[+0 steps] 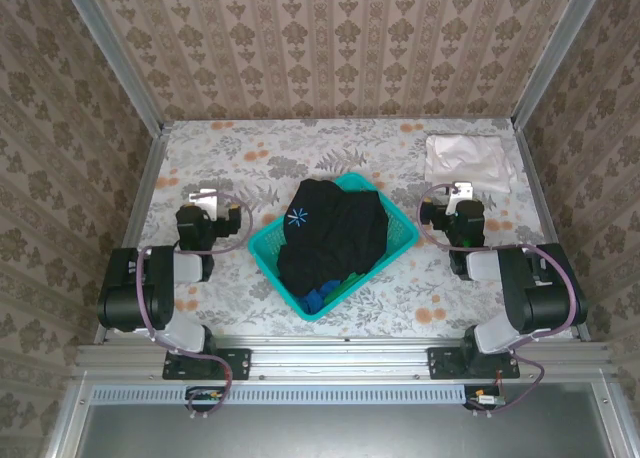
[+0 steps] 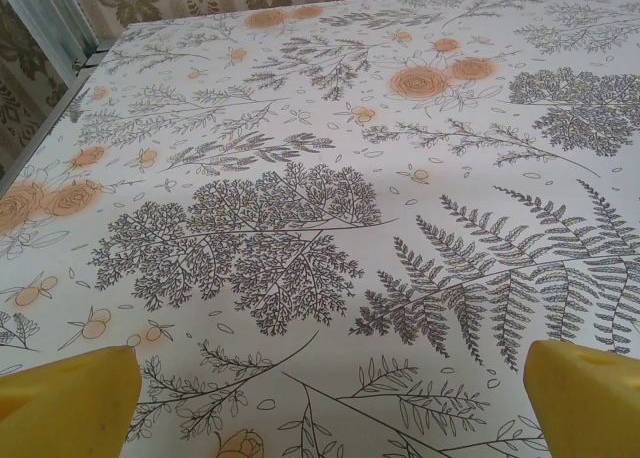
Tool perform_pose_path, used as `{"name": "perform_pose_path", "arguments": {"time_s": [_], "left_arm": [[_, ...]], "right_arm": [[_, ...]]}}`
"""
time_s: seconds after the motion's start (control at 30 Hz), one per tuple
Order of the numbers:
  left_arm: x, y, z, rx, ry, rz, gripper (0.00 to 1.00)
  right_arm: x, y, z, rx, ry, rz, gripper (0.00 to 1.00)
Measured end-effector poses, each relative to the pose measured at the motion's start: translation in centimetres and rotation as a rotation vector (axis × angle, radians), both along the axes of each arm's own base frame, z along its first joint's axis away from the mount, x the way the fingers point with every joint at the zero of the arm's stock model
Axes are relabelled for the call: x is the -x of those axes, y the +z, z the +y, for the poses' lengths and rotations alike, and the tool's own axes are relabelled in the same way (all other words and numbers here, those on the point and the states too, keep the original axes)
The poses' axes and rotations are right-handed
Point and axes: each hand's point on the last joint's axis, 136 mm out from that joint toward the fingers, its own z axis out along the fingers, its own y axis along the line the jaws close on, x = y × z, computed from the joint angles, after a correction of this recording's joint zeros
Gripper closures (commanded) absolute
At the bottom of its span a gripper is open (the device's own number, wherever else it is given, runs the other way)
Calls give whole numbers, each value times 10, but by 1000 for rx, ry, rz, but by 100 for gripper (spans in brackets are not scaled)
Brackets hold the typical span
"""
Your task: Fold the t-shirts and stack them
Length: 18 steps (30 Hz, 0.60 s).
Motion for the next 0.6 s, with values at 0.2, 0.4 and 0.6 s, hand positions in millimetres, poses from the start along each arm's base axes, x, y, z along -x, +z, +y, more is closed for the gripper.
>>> {"name": "perform_pose_path", "arguments": {"time_s": [0.2, 0.4, 0.6], "left_arm": [[0, 0, 0, 0, 0, 0, 0], [0, 0, 3, 0, 9, 2, 0], [0, 0, 3, -1, 11, 2, 0]], "right_arm": [[0, 0, 0, 0, 1, 1, 0], [0, -1, 1, -1, 4, 3, 0], [0, -1, 0, -2, 3, 3, 0]]}}
